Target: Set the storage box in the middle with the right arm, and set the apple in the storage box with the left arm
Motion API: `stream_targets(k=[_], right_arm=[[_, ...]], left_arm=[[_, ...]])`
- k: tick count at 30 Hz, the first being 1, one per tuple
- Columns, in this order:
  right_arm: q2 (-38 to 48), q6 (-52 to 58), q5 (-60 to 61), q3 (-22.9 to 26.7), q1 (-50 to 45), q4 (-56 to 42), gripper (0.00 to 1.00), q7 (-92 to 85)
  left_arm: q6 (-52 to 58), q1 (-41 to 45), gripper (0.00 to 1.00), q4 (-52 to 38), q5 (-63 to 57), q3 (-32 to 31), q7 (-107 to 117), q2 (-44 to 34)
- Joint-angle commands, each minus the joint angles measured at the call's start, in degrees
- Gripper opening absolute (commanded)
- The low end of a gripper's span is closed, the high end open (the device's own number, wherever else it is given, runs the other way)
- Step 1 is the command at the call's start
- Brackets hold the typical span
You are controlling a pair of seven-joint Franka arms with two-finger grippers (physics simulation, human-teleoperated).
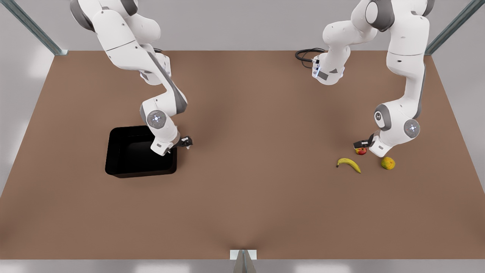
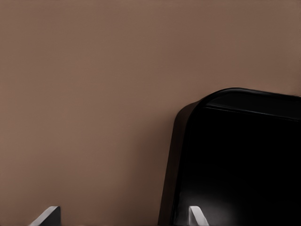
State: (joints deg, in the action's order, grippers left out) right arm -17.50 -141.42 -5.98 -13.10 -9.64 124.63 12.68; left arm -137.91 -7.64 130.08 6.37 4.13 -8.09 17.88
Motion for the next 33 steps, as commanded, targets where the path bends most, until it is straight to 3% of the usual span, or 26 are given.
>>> stream_targets(k=[1, 12, 16, 21, 22, 24, 25, 33], right_arm=[[0.0, 0.0, -0.1, 0.0, 0.0, 0.0, 1.00, 0.0], [-3.9, -2.0, -0.2, 2.2, 0.3, -0.1, 1.00, -0.4], [0.4, -2.1, -0.4, 2.2, 0.4, 3.6, 1.00, -0.4], [-2.3, -3.5, -0.3, 2.3, 0.3, 4.0, 1.00, -0.3], [-2.5, -3.5, -0.3, 2.3, 0.2, 4.0, 0.95, -0.2], [-2.5, -3.3, -0.3, 2.3, 0.1, 3.8, 0.42, -0.2], [-2.5, -3.0, -0.3, 2.3, 0.0, 3.7, 0.21, 0.2], [-2.3, -2.8, -0.3, 2.2, 0.0, 3.6, 0.21, 0.6]], left_arm=[[-0.1, 0.0, 1.00, -0.1, 0.0, 0.0, 0.0, 0.1], [-2.2, -0.2, 1.00, 0.7, 0.0, 0.0, -2.6, 2.1], [-3.2, -0.4, 1.00, 0.8, 0.0, 0.0, -2.6, 3.1], [-3.7, -0.4, 1.00, 1.1, 0.2, 0.0, -2.6, 3.9], [-3.8, -0.4, 1.00, 1.0, 0.3, 0.0, -2.6, 4.3], [-3.8, -0.4, 1.00, 1.1, 0.6, 0.0, -2.6, 4.5], [-3.8, -0.4, 1.00, 1.0, 0.6, 0.0, -2.6, 4.7], [-4.6, -0.4, 0.99, 1.0, 0.8, 0.0, -2.6, 5.5]])
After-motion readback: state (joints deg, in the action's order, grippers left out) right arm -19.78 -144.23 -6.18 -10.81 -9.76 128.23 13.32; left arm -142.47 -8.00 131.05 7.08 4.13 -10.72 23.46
